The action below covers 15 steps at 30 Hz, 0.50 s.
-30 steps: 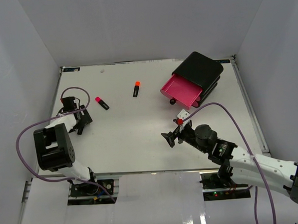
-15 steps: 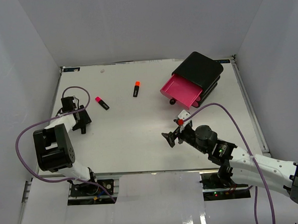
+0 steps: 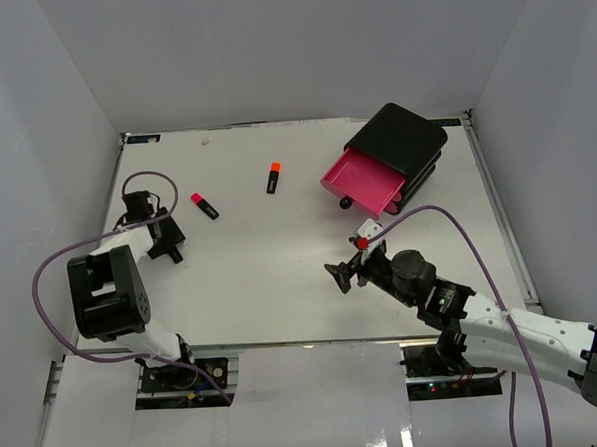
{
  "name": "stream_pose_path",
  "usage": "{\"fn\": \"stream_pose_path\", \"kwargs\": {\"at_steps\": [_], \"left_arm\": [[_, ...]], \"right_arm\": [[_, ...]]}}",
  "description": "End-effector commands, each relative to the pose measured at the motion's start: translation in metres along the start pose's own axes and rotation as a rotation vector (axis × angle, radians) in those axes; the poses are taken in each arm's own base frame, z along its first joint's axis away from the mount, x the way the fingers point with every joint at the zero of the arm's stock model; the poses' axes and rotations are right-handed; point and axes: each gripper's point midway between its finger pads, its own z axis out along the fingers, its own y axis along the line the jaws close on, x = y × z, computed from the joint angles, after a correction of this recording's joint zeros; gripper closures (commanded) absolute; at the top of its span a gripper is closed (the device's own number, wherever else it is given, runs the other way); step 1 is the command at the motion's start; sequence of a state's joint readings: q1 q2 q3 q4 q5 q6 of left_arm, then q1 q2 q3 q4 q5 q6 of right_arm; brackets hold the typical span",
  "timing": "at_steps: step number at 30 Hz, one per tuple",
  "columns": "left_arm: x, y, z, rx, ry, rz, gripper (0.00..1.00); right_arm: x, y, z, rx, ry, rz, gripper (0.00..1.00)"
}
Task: Sort the stationery into containers
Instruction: Pick up the pen from the center of the board.
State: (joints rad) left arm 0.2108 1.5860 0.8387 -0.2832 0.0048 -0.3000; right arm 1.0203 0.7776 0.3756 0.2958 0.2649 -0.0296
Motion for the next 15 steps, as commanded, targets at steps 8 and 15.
{"fn": "stream_pose_path", "kwargs": {"at_steps": [8,15], "left_arm": [[0.01,0.02,0.023,-0.131,0.074,-0.062,0.44],[0.021,0.013,0.024,-0.088,0.116,-0.068,0.69]], "right_arm": [[-0.008,-0.01,0.003,0.057,-0.037,0.002,0.1],[-0.005,-0.012,0.007,0.067,0.014,-0.015,0.09]]}}
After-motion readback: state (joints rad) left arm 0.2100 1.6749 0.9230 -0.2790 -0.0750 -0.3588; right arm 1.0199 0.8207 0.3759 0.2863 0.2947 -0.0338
